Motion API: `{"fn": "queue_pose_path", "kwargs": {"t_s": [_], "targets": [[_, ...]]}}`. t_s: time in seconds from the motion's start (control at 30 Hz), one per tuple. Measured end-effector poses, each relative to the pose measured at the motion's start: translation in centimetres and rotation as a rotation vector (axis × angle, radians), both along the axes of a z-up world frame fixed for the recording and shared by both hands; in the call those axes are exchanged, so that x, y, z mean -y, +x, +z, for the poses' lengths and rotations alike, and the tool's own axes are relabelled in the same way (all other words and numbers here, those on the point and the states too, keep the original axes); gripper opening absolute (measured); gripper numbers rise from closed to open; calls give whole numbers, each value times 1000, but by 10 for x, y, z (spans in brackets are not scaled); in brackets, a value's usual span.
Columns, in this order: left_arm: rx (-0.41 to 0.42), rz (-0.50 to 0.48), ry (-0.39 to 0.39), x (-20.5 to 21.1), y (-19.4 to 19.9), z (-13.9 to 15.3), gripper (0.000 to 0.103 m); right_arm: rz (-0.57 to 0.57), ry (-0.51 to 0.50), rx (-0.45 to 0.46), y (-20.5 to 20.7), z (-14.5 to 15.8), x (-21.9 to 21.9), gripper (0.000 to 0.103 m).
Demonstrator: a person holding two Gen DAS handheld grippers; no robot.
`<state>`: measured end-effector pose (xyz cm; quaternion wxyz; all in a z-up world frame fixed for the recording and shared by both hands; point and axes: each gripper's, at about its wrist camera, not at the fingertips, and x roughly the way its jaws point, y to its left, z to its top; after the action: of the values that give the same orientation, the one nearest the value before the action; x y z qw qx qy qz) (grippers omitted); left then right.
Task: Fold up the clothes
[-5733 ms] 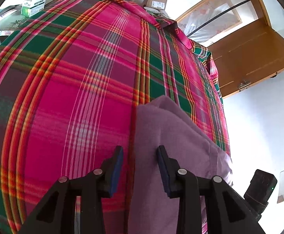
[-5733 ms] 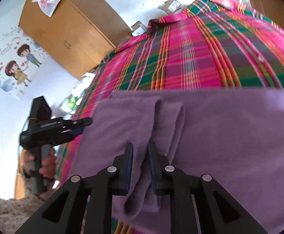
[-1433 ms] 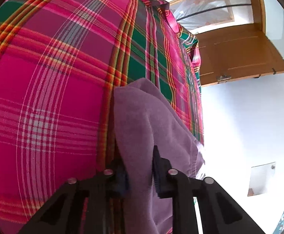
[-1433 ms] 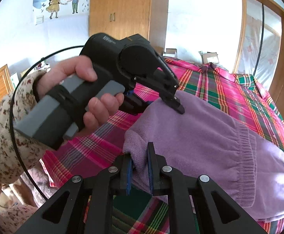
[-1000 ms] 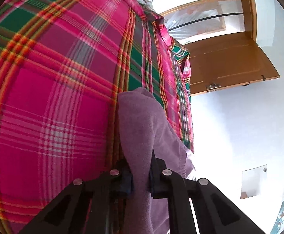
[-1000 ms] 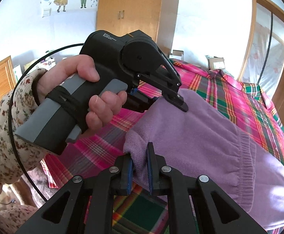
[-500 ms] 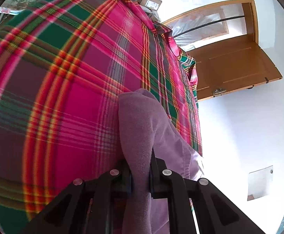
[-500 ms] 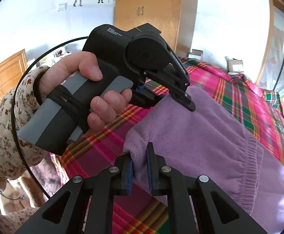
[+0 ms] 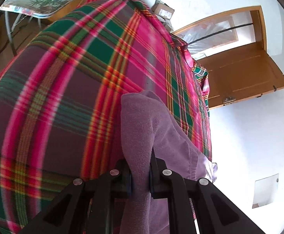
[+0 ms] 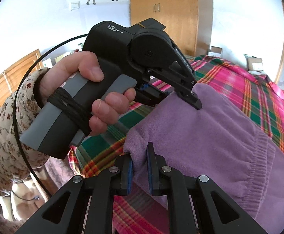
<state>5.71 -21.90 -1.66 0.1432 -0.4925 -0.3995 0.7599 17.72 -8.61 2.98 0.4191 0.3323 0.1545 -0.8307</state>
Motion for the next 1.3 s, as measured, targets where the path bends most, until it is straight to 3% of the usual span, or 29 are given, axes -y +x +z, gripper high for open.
{"fn": "queue_pose_path", "kwargs": {"t_s": [0.47,0.7,0.9,1.1,1.3], "targets": [[30,40,-40,11,6,-3,17,40,-14,69,-8,-9,11,14],[49,57,-73,7,8,3,23,33,-21,125,-13,-12,7,22],[13,157,-211,11,30,30,32,-2,-71,131,-16,3,-26,33],[-112,204,-302,-9,57,74,32,-154,-158,116,-26,19,-95,35],[-172,26,-302,-79,57,92,33,-436,-145,94,-41,13,-184,35]]}}
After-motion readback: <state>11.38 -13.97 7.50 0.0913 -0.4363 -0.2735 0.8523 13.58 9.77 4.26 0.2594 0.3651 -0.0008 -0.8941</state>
